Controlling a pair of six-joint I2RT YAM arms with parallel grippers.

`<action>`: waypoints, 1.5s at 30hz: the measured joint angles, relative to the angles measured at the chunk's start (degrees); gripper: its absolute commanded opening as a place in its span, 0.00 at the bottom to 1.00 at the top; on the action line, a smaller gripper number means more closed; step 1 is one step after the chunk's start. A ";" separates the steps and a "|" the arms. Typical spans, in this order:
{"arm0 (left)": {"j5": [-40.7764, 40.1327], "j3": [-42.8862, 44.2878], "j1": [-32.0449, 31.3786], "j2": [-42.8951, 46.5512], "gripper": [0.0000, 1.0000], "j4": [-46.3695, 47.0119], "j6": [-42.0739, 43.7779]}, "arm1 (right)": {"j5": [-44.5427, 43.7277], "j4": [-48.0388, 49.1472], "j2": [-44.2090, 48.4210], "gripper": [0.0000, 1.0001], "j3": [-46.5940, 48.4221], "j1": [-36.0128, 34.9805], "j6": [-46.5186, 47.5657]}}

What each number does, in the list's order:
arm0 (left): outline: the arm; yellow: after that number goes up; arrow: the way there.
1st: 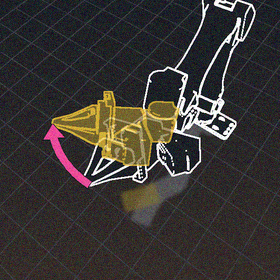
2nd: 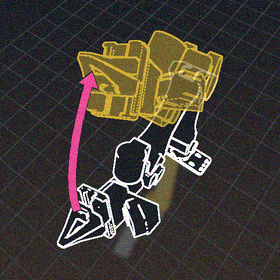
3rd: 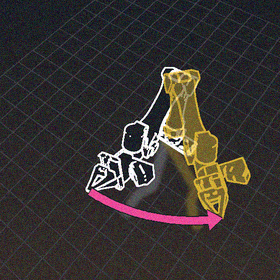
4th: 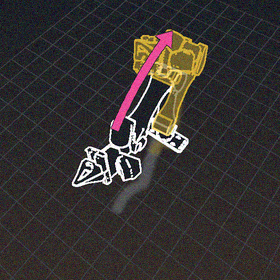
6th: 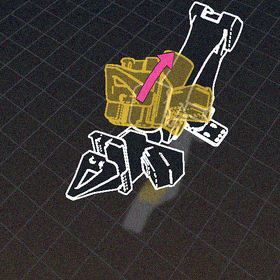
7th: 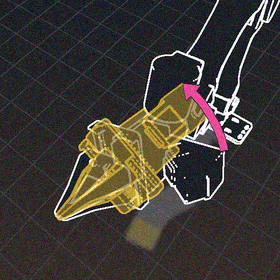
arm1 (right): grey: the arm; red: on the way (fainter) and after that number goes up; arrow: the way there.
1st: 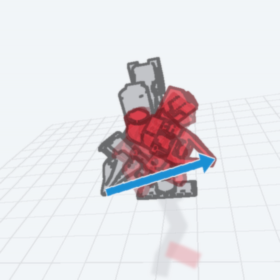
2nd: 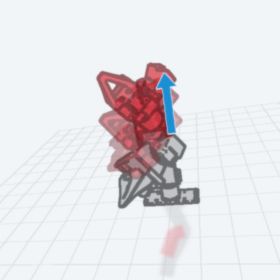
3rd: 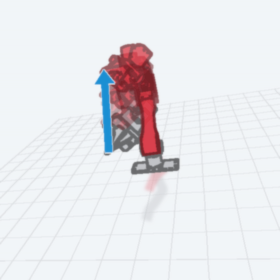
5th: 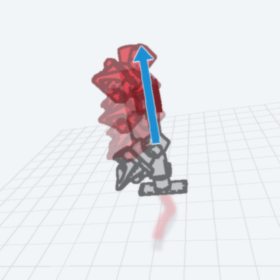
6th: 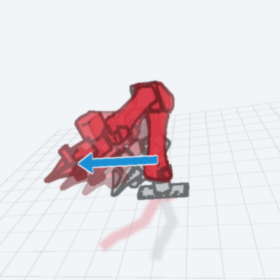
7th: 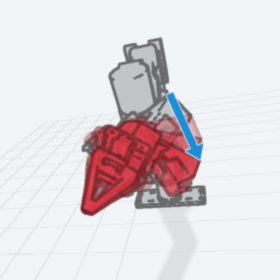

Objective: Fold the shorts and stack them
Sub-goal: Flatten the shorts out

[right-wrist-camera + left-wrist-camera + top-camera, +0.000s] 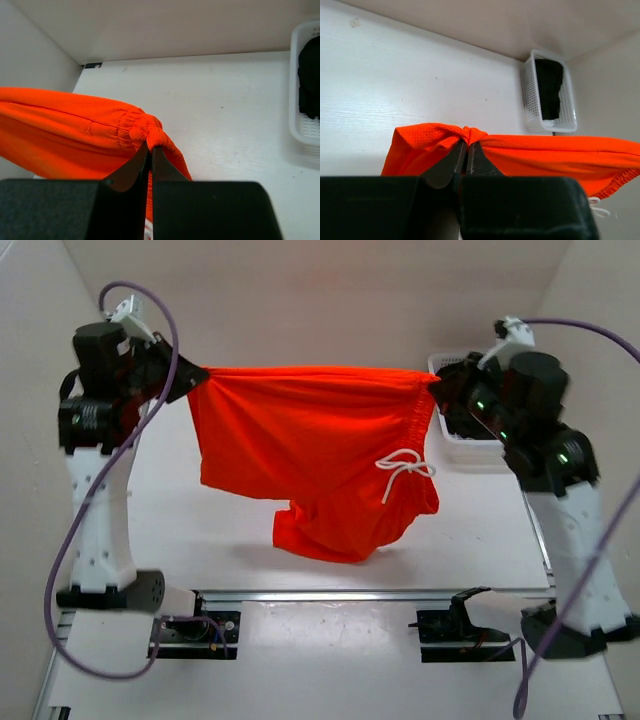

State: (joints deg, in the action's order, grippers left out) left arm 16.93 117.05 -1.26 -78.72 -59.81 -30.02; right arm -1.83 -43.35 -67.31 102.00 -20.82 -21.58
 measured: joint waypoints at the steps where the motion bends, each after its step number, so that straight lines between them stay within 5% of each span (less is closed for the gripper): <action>1: -0.35 0.85 -0.07 -3.32 0.10 0.50 -0.02 | -1.11 1.18 -2.25 0.00 -0.20 0.02 0.02; 4: -2.64 6.73 -0.50 -16.09 0.16 2.64 0.37 | -4.42 5.92 -12.92 0.08 -0.04 1.22 -0.02; 5: -3.67 9.40 -0.70 -21.29 0.55 3.30 0.72 | -5.20 7.43 -17.88 0.23 0.59 1.86 -0.22; 6: -4.83 12.39 -0.87 -27.71 0.71 4.31 1.42 | -5.62 8.22 -22.62 0.38 1.68 2.45 -0.83; 7: -5.99 14.51 -0.98 -32.96 0.83 4.92 1.40 | -6.16 8.83 -29.64 0.73 3.91 3.34 -1.27; 8: -7.34 17.40 -1.01 -38.93 0.95 4.83 1.70 | -6.75 8.76 -36.04 0.88 7.02 4.20 -1.73; 10: -9.25 21.94 -0.92 -48.48 1.00 3.56 1.77 | -7.32 8.22 -47.58 0.97 13.29 5.90 -1.57; 15: -11.87 20.46 -0.55 -58.27 1.00 -0.07 1.88 | -8.28 5.75 -56.76 0.99 12.74 8.02 -2.32; 23: -13.66 1.66 -1.68 -38.60 0.94 1.42 1.73 | -6.67 9.09 -33.88 0.90 -6.10 5.90 -4.17; 27: -13.62 -14.05 -4.00 -22.01 0.67 3.80 1.09 | -3.41 11.45 -19.21 0.64 -18.99 4.44 -6.47; 29: -13.22 -24.13 -6.58 -14.29 0.45 6.19 0.31 | -1.53 13.09 -13.60 0.46 -27.28 4.35 -8.09; 32: -11.85 -38.49 -12.61 -5.75 0.37 8.20 -1.60 | 0.85 12.33 -6.78 0.36 -41.00 4.63 -10.25; 34: -10.97 -46.62 -16.92 -2.64 0.43 8.37 -3.43 | 2.40 11.69 -4.15 0.42 -46.73 5.18 -11.21; 37: -9.53 -57.24 -21.38 0.11 0.82 9.73 -7.08 | 5.57 10.23 0.02 0.82 -53.92 7.76 -12.55; 39: -9.18 -62.86 -22.40 1.29 0.95 10.29 -9.51 | 7.93 10.32 1.49 0.88 -56.59 9.88 -12.72; 42: -8.72 -67.38 -24.02 1.55 0.97 11.45 -12.37 | 12.07 12.66 0.55 0.88 -59.28 12.41 -12.76; 45: -7.89 -68.85 -26.99 -0.17 0.88 13.81 -13.84 | 14.56 15.74 -3.21 0.86 -60.94 13.38 -13.33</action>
State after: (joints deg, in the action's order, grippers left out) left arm 9.04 48.21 -28.25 -78.89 -46.00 -43.86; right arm 12.73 -27.62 -70.52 41.06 -7.44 -34.92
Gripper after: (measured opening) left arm 0.934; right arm 0.873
